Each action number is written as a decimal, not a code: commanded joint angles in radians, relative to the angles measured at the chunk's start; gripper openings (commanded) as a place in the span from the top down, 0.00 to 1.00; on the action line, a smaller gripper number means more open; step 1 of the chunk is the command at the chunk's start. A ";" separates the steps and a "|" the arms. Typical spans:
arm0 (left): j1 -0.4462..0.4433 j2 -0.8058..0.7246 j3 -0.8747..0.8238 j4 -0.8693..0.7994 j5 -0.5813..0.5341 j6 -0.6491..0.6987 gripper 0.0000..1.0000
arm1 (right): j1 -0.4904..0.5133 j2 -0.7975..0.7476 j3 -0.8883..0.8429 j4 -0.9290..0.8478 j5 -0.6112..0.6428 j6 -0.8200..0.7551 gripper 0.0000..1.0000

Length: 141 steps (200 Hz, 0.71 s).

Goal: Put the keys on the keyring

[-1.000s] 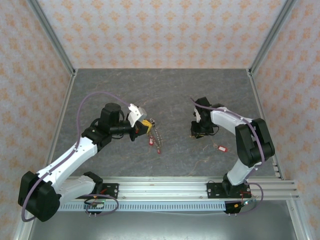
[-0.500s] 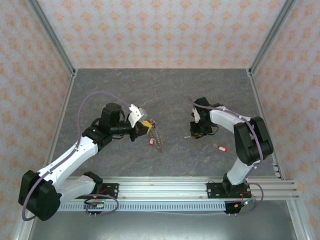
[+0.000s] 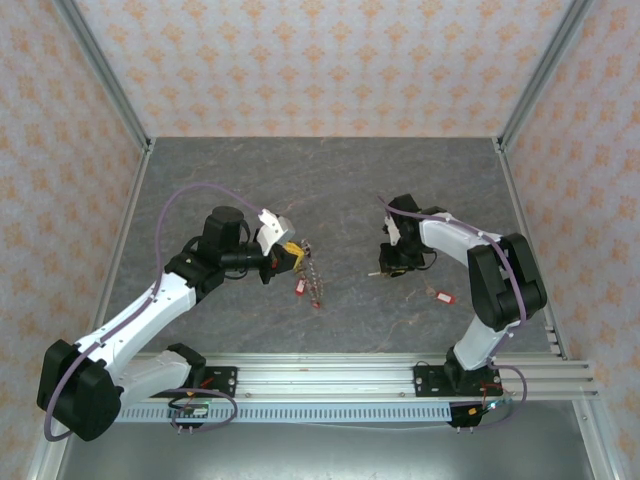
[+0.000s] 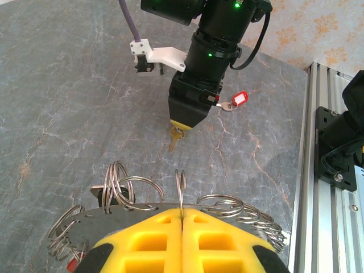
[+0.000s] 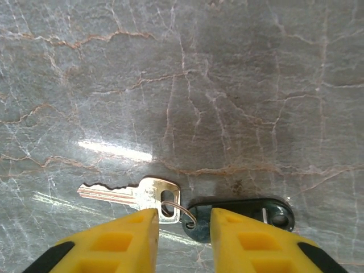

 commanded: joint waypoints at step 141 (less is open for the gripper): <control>0.009 0.005 0.045 0.009 0.039 0.024 1.00 | -0.002 0.000 -0.024 -0.027 -0.084 -0.010 0.80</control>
